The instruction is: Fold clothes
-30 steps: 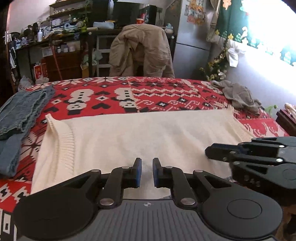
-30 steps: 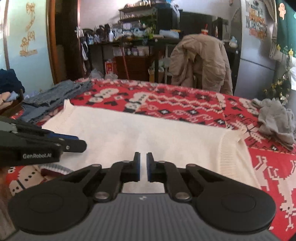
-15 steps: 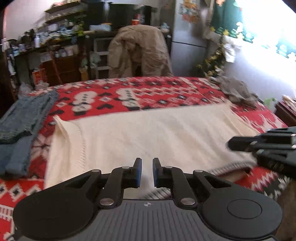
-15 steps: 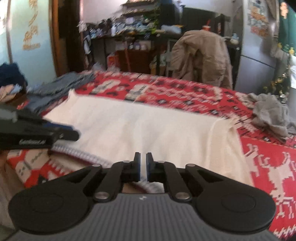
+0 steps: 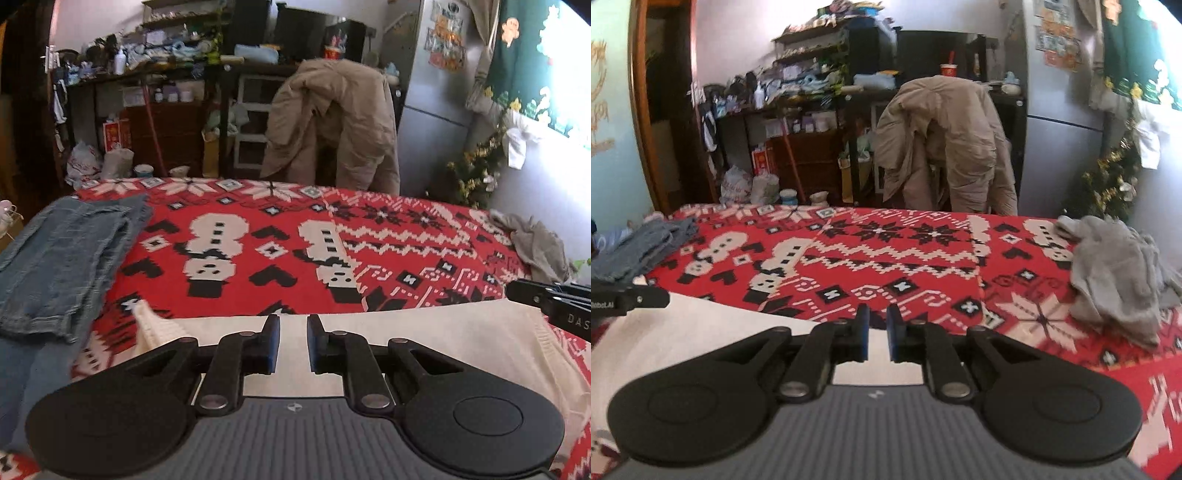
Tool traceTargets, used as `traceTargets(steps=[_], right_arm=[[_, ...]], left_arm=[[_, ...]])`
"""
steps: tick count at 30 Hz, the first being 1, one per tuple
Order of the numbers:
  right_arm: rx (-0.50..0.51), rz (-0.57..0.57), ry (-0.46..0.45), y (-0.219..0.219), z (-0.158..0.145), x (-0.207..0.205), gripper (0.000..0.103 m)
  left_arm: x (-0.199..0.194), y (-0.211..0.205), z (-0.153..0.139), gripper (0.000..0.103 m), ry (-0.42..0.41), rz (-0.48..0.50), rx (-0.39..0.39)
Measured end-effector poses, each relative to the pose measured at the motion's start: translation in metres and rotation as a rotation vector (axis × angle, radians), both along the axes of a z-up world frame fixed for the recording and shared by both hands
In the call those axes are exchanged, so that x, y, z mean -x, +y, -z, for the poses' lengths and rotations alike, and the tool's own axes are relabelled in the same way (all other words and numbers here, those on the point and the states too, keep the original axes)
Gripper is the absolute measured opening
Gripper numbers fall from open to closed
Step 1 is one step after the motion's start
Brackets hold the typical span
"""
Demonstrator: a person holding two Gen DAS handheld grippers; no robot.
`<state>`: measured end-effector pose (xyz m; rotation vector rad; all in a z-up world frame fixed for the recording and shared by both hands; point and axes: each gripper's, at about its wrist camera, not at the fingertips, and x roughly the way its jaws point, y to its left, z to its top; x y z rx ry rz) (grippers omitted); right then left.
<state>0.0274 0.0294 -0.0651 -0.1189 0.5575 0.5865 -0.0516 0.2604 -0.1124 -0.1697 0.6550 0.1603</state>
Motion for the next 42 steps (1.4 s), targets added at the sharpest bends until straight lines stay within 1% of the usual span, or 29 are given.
traceTargets(steps=[4, 6, 10, 12, 14, 16, 17, 20, 25, 27, 29, 30, 31, 33, 34, 36, 39, 42], right_arm=[[0.039, -0.026, 0.028, 0.021, 0.013, -0.016, 0.012], [0.066, -0.016, 0.032, 0.027, 0.02, -0.019, 0.012], [0.083, -0.004, 0.074, 0.025, 0.032, -0.023, 0.012], [0.099, 0.018, 0.082, 0.021, 0.036, -0.025, 0.012], [0.089, 0.034, 0.096, 0.015, 0.04, -0.027, 0.012], [0.079, 0.039, 0.093, 0.01, 0.04, -0.025, 0.012], [0.08, 0.04, 0.089, 0.009, 0.04, -0.024, 0.012], [0.081, 0.04, 0.079, 0.007, 0.039, -0.021, 0.012], [0.07, 0.048, 0.079, 0.006, 0.037, -0.02, 0.013], [0.066, 0.046, 0.078, 0.005, 0.036, -0.018, 0.013], [0.065, 0.042, 0.072, 0.005, 0.035, -0.016, 0.014], [0.064, 0.04, 0.072, 0.004, 0.035, -0.015, 0.016], [0.06, 0.037, 0.073, 0.004, 0.034, -0.014, 0.018], [0.054, 0.033, 0.076, 0.004, 0.033, -0.012, 0.018], [0.051, 0.031, 0.077, 0.004, 0.033, -0.01, 0.018], [0.045, 0.021, 0.078, 0.004, 0.032, -0.007, 0.018], [0.047, 0.004, 0.075, 0.007, 0.032, -0.002, 0.018], [0.057, -0.009, 0.066, 0.006, 0.033, 0.003, 0.018]], left_arm=[[-0.011, 0.007, 0.01, 0.015, 0.037, -0.032, 0.013], [-0.01, 0.016, 0.014, 0.015, 0.039, -0.055, 0.02], [-0.003, 0.029, 0.014, 0.014, 0.031, -0.078, 0.01], [0.0, 0.035, 0.014, 0.014, 0.029, -0.105, 0.009], [0.003, 0.041, 0.015, 0.018, 0.029, -0.119, 0.017], [0.005, 0.046, 0.015, 0.018, 0.03, -0.131, 0.023], [0.006, 0.046, 0.015, 0.018, 0.032, -0.134, 0.013], [0.007, 0.047, 0.012, 0.017, 0.036, -0.173, -0.047], [0.013, 0.059, 0.01, 0.017, 0.028, -0.212, -0.022], [0.017, 0.062, 0.006, 0.017, 0.024, -0.236, -0.04], [0.022, 0.067, 0.002, 0.017, 0.017, -0.245, 0.015], [0.025, 0.069, 0.0, 0.017, 0.014, -0.246, 0.045], [0.028, 0.07, -0.003, 0.017, 0.008, -0.226, 0.085], [0.036, 0.065, -0.008, 0.017, -0.029, -0.183, 0.141], [0.038, 0.061, -0.01, 0.017, -0.041, -0.163, 0.157], [0.039, 0.047, -0.009, 0.017, -0.039, -0.103, 0.18], [0.031, 0.021, 0.002, 0.017, 0.031, -0.053, 0.077], [0.03, 0.007, 0.01, 0.016, 0.064, -0.025, -0.018]])
